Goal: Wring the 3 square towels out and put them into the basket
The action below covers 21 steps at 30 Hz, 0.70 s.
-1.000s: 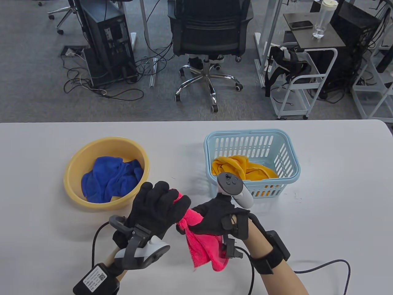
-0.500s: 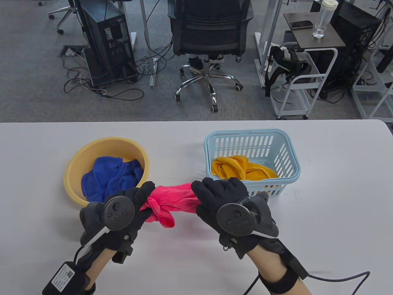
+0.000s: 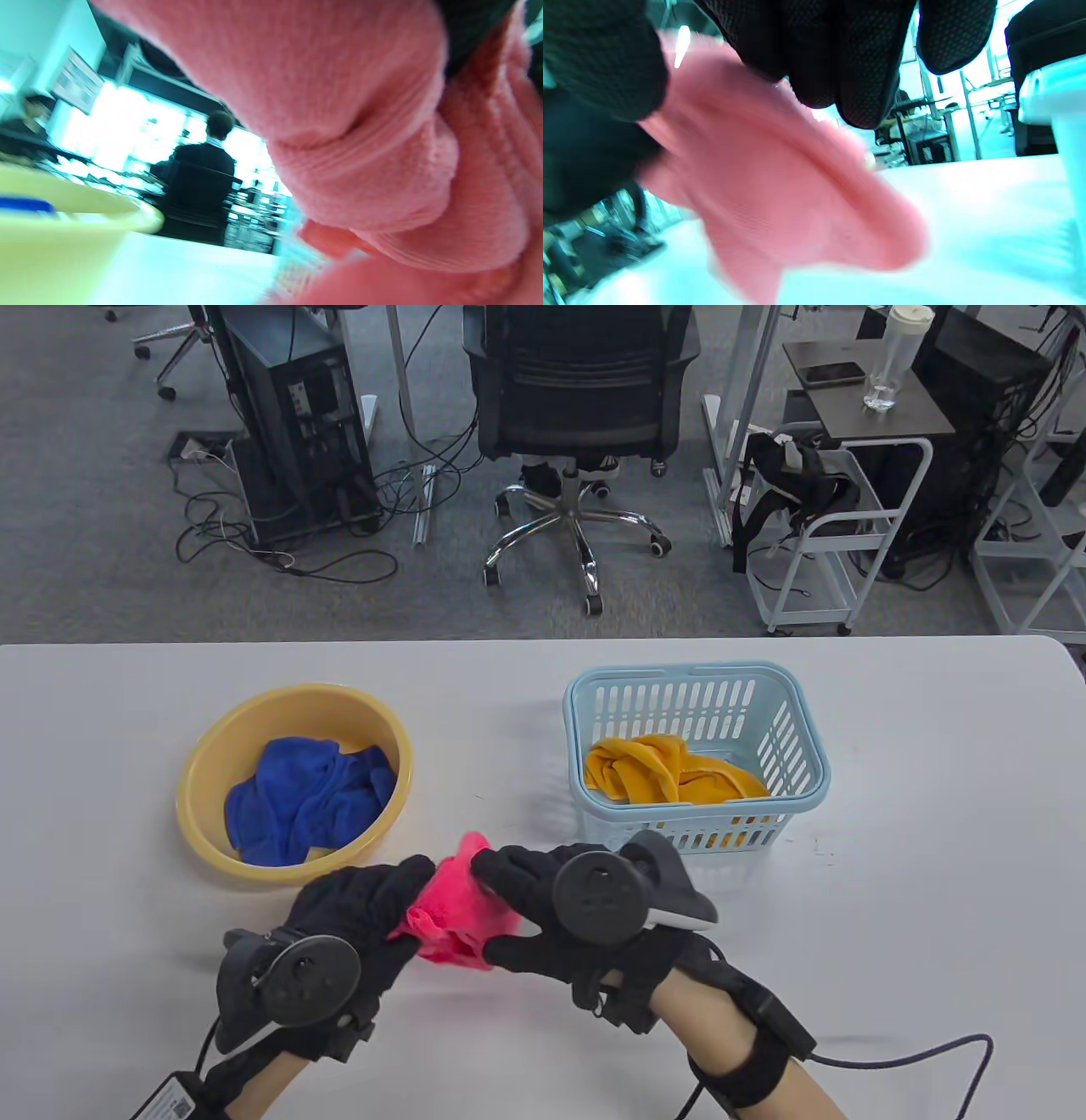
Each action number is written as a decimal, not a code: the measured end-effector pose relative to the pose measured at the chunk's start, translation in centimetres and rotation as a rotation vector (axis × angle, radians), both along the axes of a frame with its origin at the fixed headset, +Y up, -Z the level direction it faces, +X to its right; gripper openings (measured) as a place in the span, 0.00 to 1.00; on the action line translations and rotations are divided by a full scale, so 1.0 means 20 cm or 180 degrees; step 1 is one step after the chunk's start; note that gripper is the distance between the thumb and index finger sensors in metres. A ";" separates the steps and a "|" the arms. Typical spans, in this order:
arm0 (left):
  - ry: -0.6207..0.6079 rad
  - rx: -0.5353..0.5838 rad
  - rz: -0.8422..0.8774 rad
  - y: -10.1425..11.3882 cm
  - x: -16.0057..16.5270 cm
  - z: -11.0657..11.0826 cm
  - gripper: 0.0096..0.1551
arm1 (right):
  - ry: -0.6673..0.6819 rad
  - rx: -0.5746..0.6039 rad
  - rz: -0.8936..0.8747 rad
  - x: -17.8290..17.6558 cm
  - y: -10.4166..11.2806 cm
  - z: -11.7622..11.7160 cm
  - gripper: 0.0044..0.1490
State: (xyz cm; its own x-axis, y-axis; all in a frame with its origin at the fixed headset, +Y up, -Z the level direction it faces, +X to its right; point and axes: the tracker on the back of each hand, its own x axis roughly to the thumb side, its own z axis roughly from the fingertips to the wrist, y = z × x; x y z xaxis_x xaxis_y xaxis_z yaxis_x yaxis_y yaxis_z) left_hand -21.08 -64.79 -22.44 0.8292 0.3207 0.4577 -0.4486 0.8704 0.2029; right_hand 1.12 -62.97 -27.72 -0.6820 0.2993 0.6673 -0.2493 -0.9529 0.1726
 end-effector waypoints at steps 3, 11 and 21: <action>0.0059 -0.0032 -0.0336 -0.11 0.05 0.02 0.36 | 0.0127 -0.0037 0.0397 -0.09 -0.11 0.00 0.51; -0.0051 -0.0394 -0.0654 -0.27 0.03 0.01 0.44 | 0.0098 -0.0132 0.0857 -0.07 -0.06 0.02 0.45; -0.0048 -0.0376 -0.0507 -0.28 0.00 0.01 0.49 | -0.0604 0.0430 -0.0158 0.35 0.28 -0.04 0.44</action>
State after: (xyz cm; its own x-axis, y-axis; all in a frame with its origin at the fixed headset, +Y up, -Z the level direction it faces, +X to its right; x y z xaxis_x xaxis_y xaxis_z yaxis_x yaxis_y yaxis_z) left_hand -21.10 -70.38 -22.30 0.8670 0.2383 0.4375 -0.3056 0.9479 0.0894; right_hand 8.08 -57.28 -28.50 -0.7858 0.2522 0.5647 -0.3121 -0.9500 -0.0101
